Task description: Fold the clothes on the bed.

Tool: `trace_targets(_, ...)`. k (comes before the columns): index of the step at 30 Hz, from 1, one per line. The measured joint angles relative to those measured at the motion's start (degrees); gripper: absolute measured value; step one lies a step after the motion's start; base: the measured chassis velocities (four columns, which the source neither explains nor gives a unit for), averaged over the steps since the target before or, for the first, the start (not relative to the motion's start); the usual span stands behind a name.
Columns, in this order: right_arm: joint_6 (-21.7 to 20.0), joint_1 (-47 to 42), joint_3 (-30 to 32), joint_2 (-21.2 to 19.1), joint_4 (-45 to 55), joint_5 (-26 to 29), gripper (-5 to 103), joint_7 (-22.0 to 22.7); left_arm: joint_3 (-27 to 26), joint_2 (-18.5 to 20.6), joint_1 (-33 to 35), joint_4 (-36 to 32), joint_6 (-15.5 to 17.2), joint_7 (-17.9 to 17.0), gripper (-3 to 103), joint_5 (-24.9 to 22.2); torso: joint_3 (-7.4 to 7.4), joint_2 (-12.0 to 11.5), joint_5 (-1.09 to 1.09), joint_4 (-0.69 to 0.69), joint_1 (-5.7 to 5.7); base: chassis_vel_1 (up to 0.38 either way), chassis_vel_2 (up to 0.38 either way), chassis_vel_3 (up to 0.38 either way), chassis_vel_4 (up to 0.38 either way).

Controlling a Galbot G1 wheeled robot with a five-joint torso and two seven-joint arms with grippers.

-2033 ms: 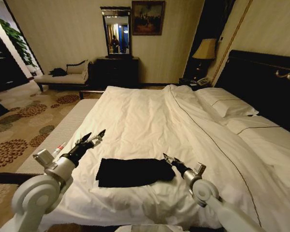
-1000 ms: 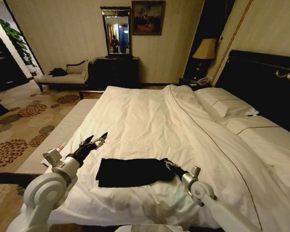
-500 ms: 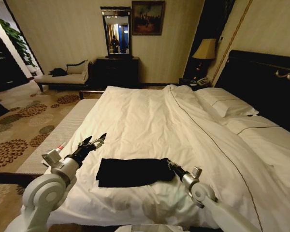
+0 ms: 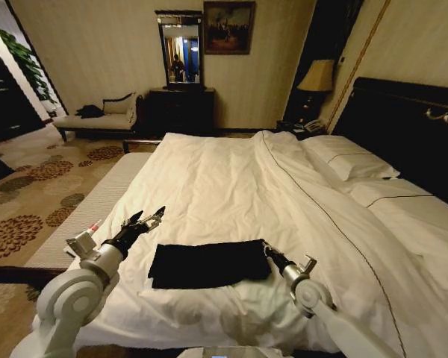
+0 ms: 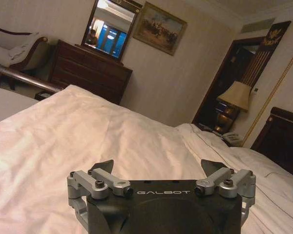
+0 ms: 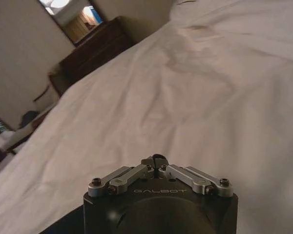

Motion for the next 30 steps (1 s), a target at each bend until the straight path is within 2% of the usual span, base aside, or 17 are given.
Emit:
trace_targets(3,0.00,-0.46,0.40,0.05,-0.14,-1.24,-3,0.87,0.14,-0.09,0.02,-0.02,0.00,0.02,100,0.10,0.00,0.00,0.00,-0.01,0.00,0.000,0.000,0.000,0.000)
trace_targets(4,0.00,-0.74,0.58,0.10,-0.03,-2.06,2,0.90,0.38,-0.16,-0.01,-0.01,-0.01,0.04,100,0.21,0.00,0.00,0.00,-0.01,0.00,0.000,0.000,0.000,0.000)
trace_targets(5,0.00,-0.74,0.58,0.10,-0.03,-2.06,2,0.90,0.38,-0.16,-0.01,-0.01,-0.01,0.04,100,0.21,0.00,0.00,0.00,-0.01,0.00,0.000,0.000,0.000,0.000)
trace_targets(6,0.00,-0.94,0.77,0.17,0.19,-2.67,7,0.92,0.60,-0.26,-0.05,0.03,-0.01,0.05,100,0.41,0.00,0.00,0.00,-0.02,0.00,0.000,0.000,0.000,0.000)
trace_targets(7,0.08,-1.09,0.94,0.29,0.46,-3.43,7,0.93,0.85,-0.36,-0.07,0.08,-0.02,0.08,100,0.63,0.00,0.00,-0.02,-0.03,0.00,0.000,0.000,0.000,0.000)
trace_targets(10,2.36,-1.25,1.54,0.98,1.24,-6.05,23,1.99,1.25,-0.61,-0.09,0.15,-0.03,0.16,100,0.97,0.00,0.00,-0.01,-0.01,0.00,0.000,0.000,0.000,0.000)
trace_targets(11,2.36,-1.25,1.54,0.98,1.24,-6.05,23,1.99,1.25,-0.61,-0.09,0.15,-0.03,0.16,100,0.97,0.00,0.00,-0.01,-0.01,0.00,0.000,0.000,0.000,0.000)
trace_targets(13,5.10,-1.04,2.38,1.69,1.59,-8.32,34,5.72,1.24,-0.63,-0.06,0.15,-0.08,0.17,100,0.99,0.00,0.00,0.00,-0.01,0.00,0.000,0.000,0.000,0.000)
trace_targets(14,5.59,-1.24,3.37,1.96,2.14,-8.58,34,8.35,1.17,-0.62,-0.03,0.16,-0.16,0.18,100,0.99,0.00,0.00,0.00,0.00,0.00,0.000,0.000,0.000,0.000)
trace_targets(15,5.59,-1.24,3.37,1.96,2.14,-8.58,34,8.35,1.17,-0.62,-0.03,0.16,-0.16,0.18,100,0.99,0.00,0.00,0.00,0.00,0.00,0.000,0.000,0.000,0.000)
trace_targets(18,3.14,-4.46,6.27,2.03,6.29,-4.52,50,14.29,0.63,-0.51,-0.11,0.16,-0.45,0.19,100,0.80,0.00,0.00,-0.01,-0.01,0.01,0.000,0.000,0.000,0.000)
trace_targets(19,3.14,-4.46,6.27,2.03,6.29,-4.52,50,14.29,0.63,-0.51,-0.11,0.16,-0.45,0.19,100,0.80,0.00,0.00,-0.01,-0.01,0.01,0.000,0.000,0.000,0.000)
trace_targets(22,0.66,-11.28,7.00,3.10,12.73,-2.75,67,17.71,-1.01,-0.56,-0.74,0.00,-0.75,0.05,100,-1.15,-0.01,0.00,-0.02,-0.03,0.01,0.000,0.000,0.000,0.000)
trace_targets(25,-0.81,-14.18,6.02,4.31,15.08,-2.91,73,19.47,-2.42,-0.65,-0.88,-0.62,-0.91,-0.24,100,-3.42,0.00,0.00,-0.02,-0.02,0.00,0.000,0.000,0.000,0.000)
trace_targets(27,-1.56,-16.52,5.40,5.50,16.69,-3.06,84,20.46,-3.50,-0.62,-0.95,-1.02,-0.96,-0.38,100,-4.74,0.00,0.00,-0.01,0.00,0.01,0.000,0.000,0.000,0.000)
trace_targets(28,-1.56,-16.52,5.40,5.50,16.69,-3.06,84,20.46,-3.50,-0.62,-0.95,-1.02,-0.96,-0.38,100,-4.74,0.00,0.00,-0.01,0.00,0.01,0.000,0.000,0.000,0.000)
trace_targets(30,-1.76,-18.17,4.90,6.72,17.58,-3.28,94,20.46,-3.92,-0.51,-0.82,-1.23,-0.96,-0.43,100,-5.06,0.00,0.00,-0.01,-0.03,0.01,0.000,0.000,0.000,0.000)
